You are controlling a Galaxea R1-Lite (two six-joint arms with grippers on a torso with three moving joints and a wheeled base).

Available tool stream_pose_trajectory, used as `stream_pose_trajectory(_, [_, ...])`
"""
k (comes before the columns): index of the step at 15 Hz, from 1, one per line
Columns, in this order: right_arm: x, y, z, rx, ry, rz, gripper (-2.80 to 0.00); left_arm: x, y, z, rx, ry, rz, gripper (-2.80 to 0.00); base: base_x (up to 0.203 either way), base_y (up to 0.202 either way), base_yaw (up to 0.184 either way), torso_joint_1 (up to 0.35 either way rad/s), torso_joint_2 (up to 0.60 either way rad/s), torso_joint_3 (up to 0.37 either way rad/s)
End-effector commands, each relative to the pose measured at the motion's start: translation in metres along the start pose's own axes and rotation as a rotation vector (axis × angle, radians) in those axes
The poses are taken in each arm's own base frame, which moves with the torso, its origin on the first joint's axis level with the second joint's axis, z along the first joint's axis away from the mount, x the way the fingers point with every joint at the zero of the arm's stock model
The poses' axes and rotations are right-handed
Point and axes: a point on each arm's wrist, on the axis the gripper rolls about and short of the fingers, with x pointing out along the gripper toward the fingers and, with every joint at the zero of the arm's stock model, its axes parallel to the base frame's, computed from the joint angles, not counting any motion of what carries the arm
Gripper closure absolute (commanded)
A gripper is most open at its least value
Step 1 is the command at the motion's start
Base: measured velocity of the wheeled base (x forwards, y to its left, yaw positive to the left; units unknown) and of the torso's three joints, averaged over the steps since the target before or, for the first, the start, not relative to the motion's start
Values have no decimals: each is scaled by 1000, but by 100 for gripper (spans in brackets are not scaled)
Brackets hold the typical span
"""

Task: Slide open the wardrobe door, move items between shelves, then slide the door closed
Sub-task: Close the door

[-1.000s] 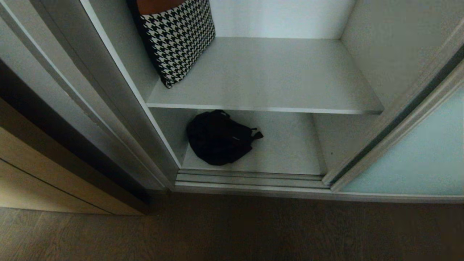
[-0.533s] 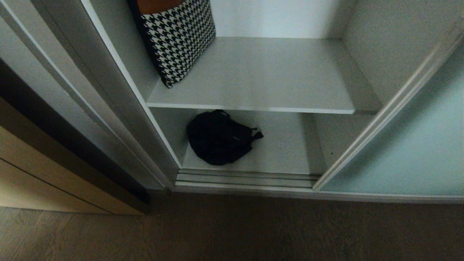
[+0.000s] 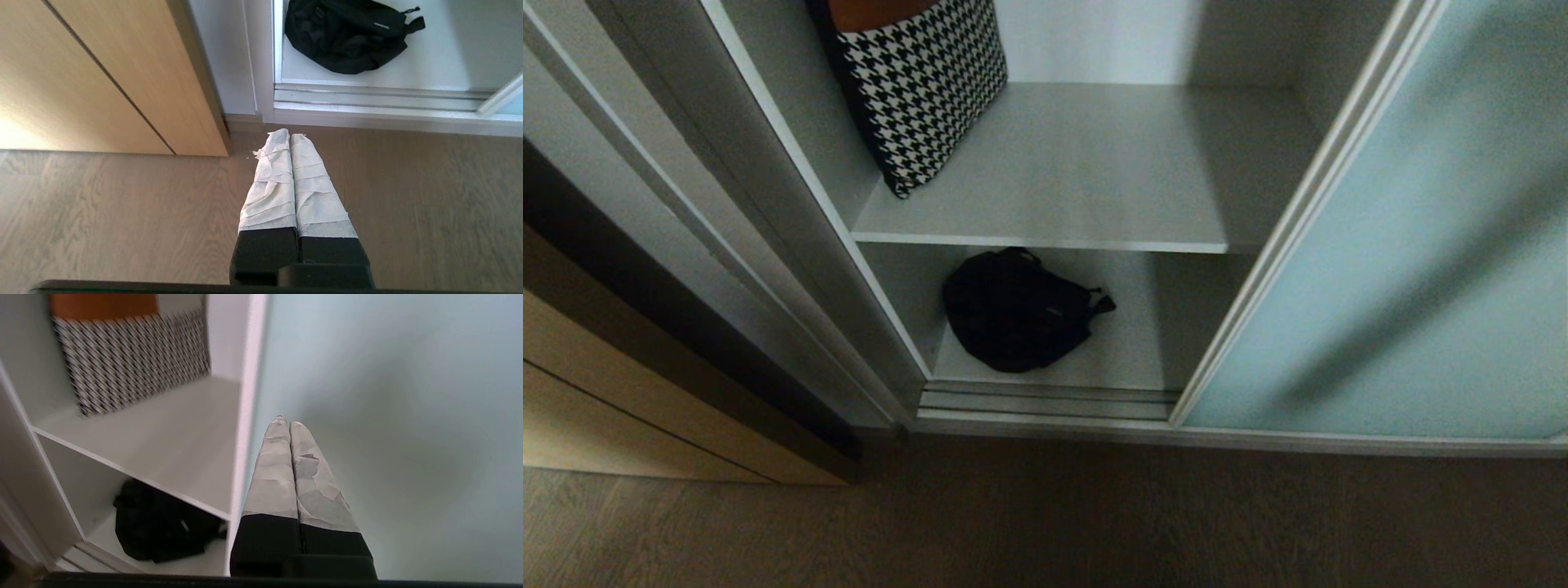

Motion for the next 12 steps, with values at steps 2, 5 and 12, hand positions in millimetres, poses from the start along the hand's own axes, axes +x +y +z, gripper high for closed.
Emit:
stream_pose_trajectory(2, [-45,-7,30,-34,-69,-67,0,0,0,0,0,1,1,0,0,0,0,0,0,0])
stream_pose_trajectory(5, [-64,-15,43,-71,-66,-187,0,0,0,0,0,1,1,0,0,0,0,0,0,0])
stream_pose_trajectory(12, [-83,-30,45,-187,3,-554,0,0,0,0,0,1,1,0,0,0,0,0,0,0])
